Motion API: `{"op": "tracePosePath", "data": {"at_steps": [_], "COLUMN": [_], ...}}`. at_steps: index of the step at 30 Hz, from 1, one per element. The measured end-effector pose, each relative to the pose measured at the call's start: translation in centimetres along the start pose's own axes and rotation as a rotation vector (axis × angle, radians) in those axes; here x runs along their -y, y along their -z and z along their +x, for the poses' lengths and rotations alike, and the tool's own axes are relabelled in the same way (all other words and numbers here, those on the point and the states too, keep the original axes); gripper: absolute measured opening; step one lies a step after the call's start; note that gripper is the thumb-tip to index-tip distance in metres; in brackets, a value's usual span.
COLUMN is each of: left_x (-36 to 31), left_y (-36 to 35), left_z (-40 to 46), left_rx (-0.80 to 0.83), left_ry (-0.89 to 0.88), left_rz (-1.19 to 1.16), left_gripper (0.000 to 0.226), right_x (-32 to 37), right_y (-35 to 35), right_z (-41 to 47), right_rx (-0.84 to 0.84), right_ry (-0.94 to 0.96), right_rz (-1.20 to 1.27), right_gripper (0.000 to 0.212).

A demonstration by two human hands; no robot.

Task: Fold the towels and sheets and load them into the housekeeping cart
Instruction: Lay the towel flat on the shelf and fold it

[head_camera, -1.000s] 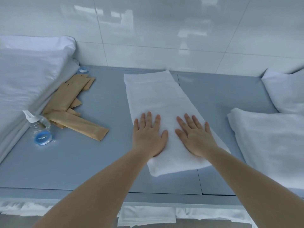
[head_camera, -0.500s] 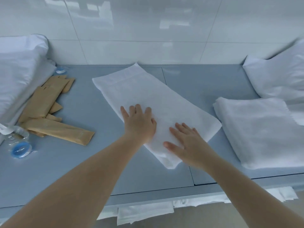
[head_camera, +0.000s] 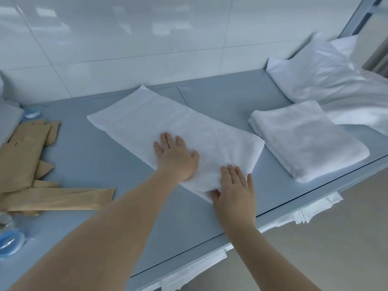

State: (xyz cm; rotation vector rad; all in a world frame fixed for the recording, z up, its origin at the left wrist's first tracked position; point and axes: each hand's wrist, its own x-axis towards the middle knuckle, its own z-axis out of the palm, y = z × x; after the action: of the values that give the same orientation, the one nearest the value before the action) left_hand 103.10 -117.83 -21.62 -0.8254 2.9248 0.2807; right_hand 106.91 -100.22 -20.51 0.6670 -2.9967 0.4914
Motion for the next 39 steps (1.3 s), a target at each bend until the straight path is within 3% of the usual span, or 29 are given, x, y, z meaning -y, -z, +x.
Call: {"op": "tracePosePath", "data": {"at_steps": [5, 9, 13, 15, 19, 22, 24, 26, 32, 35, 39], "left_x": [0.4, 0.4, 0.7, 0.9, 1.2, -0.5, -2.0, -2.9, -3.3, -2.4, 0.9], "left_y": [-0.8, -0.8, -0.7, -0.6, 0.2, 0.8, 0.4, -0.4, -2.4, -2.0, -0.6], "left_z": [-0.4, -0.2, -0.4, -0.6, -1.3, -2.6, -3.8, -5.1, -6.8, -6.6, -5.7], "left_rx": [-0.04, -0.022, -0.015, -0.007, 0.045, 0.024, -0.024, -0.053, -0.15, -0.113, 0.0], "left_ry": [0.002, -0.005, -0.015, -0.029, -0.054, -0.027, -0.009, 0.02, 0.021, -0.027, -0.199], "left_rz": [0.03, 0.031, 0.051, 0.065, 0.071, 0.03, -0.074, -0.156, -0.015, 0.009, 0.094], "left_gripper": [0.091, 0.094, 0.096, 0.097, 0.092, 0.074, 0.063, 0.067, 0.087, 0.092, 0.08], "right_x": [0.5, 0.7, 0.3, 0.5, 2.6, 3.9, 3.1, 0.7, -5.6, -5.3, -3.9], "right_y": [1.6, 2.0, 1.2, 0.6, 0.4, 0.9, 2.1, 3.0, 1.7, 0.3, -0.1], "right_z": [0.2, -0.8, -1.9, -2.0, -3.6, -5.0, -4.1, -1.3, 5.9, 4.6, 1.8], "right_rx": [0.075, -0.107, 0.129, 0.164, 0.238, 0.285, 0.212, 0.093, 0.271, 0.214, 0.234], "right_ry": [0.037, 0.195, 0.153, 0.132, 0.122, 0.171, 0.197, 0.208, 0.262, 0.24, 0.248], "right_rz": [-0.148, -0.219, -0.187, -0.226, -0.186, -0.071, 0.077, 0.138, -0.184, -0.178, -0.137], "right_gripper": [0.067, 0.055, 0.061, 0.063, 0.064, 0.07, 0.071, 0.056, 0.057, 0.06, 0.064]}}
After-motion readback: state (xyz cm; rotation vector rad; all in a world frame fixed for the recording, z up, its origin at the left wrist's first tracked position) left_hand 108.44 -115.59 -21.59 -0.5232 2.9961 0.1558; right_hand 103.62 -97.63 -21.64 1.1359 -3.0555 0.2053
